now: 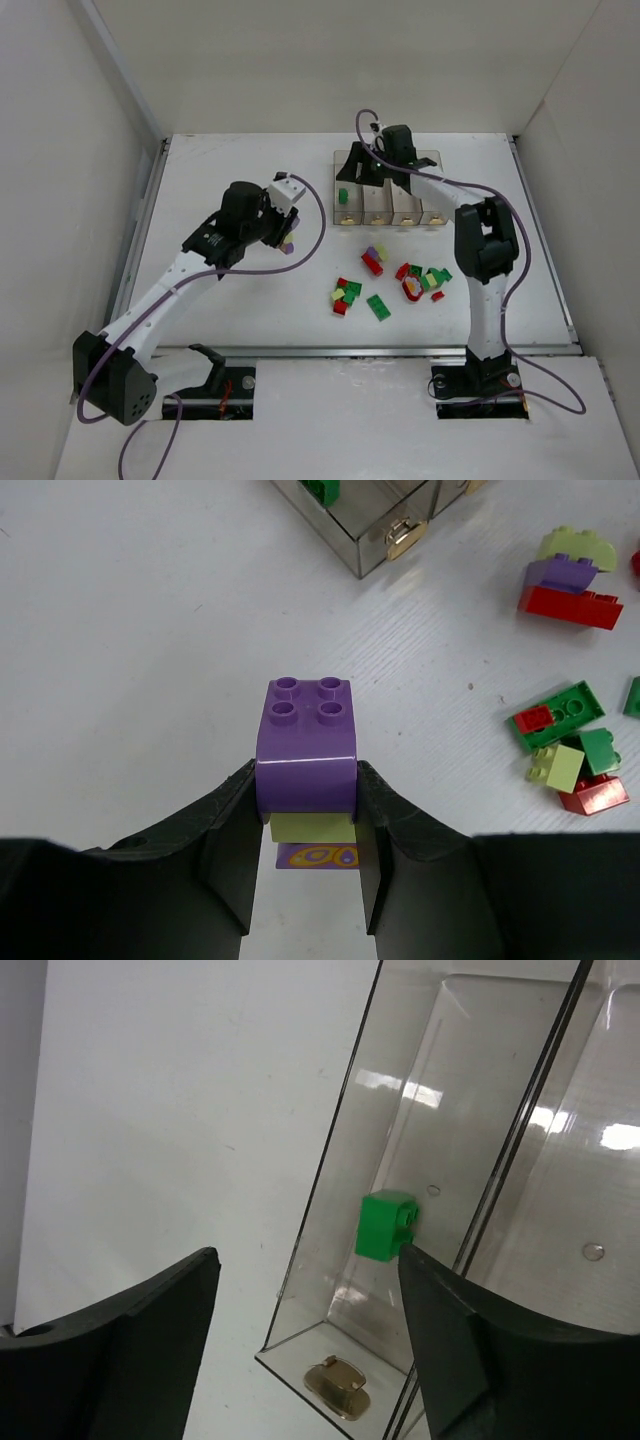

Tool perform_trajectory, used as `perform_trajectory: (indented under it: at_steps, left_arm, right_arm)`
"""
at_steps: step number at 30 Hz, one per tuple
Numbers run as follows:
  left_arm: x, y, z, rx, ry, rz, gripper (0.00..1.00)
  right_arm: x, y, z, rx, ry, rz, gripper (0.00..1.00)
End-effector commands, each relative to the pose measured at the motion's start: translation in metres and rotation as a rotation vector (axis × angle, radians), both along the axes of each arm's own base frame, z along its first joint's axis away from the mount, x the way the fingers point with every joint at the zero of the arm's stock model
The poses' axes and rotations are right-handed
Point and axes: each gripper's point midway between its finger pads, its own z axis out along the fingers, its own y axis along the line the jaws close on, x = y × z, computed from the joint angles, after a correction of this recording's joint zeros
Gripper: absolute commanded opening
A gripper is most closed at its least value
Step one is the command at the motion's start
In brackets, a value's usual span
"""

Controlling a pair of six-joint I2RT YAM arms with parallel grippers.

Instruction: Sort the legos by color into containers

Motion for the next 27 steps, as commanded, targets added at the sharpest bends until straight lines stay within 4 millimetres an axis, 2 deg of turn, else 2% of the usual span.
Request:
perform_trajectory:
  at_steps: [1,2,3,5,6,8,10,11,12,13,14,15,16,17,19,20,22,25,26,27]
  left_arm:
    - [0.011,-0.010,0.047,-0.108,-0.091,0.013,0.00]
    - [0.012,-0.011,0.053,-0.124,-0.097,0.018,0.00]
    - [0.014,-0.013,0.054,-0.134,-0.090,0.025,0.00]
    - [0.020,-0.015,0.067,-0.187,-0.091,0.066,0.00]
    - [0.021,-0.017,0.074,-0.214,-0.097,0.076,0.00]
    - [0.027,-0.016,0.089,-0.257,-0.104,0.111,0.00]
    - [0.028,-0.020,0.097,-0.313,-0.081,0.138,0.00]
    - [0.027,-0.021,0.100,-0.330,-0.069,0.148,0.00]
    - [0.029,-0.023,0.110,-0.358,-0.072,0.156,0.00]
    - [0.030,-0.026,0.110,-0.388,-0.039,0.177,0.00]
    - [0.030,-0.027,0.116,-0.410,-0.039,0.184,0.00]
    - [0.032,-0.028,0.121,-0.425,-0.034,0.190,0.00]
    - [0.031,-0.030,0.125,-0.435,-0.037,0.192,0.00]
    - [0.030,-0.030,0.123,-0.430,-0.030,0.194,0.00]
    - [0.027,-0.036,0.128,-0.447,-0.032,0.209,0.00]
    - [0.025,-0.039,0.133,-0.453,-0.037,0.199,0.00]
    - [0.018,-0.046,0.141,-0.500,-0.017,0.183,0.00]
    - [0.014,-0.048,0.141,-0.506,0.004,0.172,0.00]
    - [0.013,-0.047,0.143,-0.504,0.007,0.173,0.00]
    - [0.011,-0.050,0.143,-0.504,0.009,0.162,0.00]
  right_arm:
    - [0.014,-0.003,0.064,0.023,-0.167,-0.008,0.78]
    - [0.012,-0.006,0.062,0.013,-0.161,-0.019,0.80]
    - [0.009,-0.011,0.075,-0.003,-0.201,-0.021,0.80]
    - [0.000,-0.013,0.086,-0.030,-0.239,-0.013,0.80]
    - [-0.012,-0.020,0.100,-0.058,-0.288,0.010,0.80]
    - [-0.032,-0.016,0.118,-0.083,-0.367,0.060,0.80]
    - [-0.077,-0.004,0.141,-0.032,-0.449,0.189,0.80]
    - [-0.092,-0.001,0.147,0.011,-0.463,0.226,0.80]
    - [-0.118,0.011,0.156,0.083,-0.475,0.318,0.80]
    - [-0.134,0.014,0.150,0.123,-0.485,0.344,0.80]
    - [-0.155,0.016,0.175,0.181,-0.520,0.351,0.80]
    - [-0.171,0.022,0.184,0.210,-0.544,0.368,0.80]
    - [-0.189,0.034,0.178,0.216,-0.546,0.370,0.80]
    - [-0.202,0.038,0.202,0.260,-0.608,0.356,0.80]
    - [-0.222,0.057,0.205,0.301,-0.617,0.365,0.81]
    - [-0.224,0.061,0.210,0.325,-0.631,0.362,0.81]
    - [-0.224,0.067,0.201,0.340,-0.576,0.353,0.81]
    - [-0.221,0.072,0.208,0.372,-0.584,0.362,0.81]
    - [-0.223,0.076,0.204,0.370,-0.573,0.371,0.81]
    - [-0.221,0.076,0.210,0.374,-0.585,0.362,0.81]
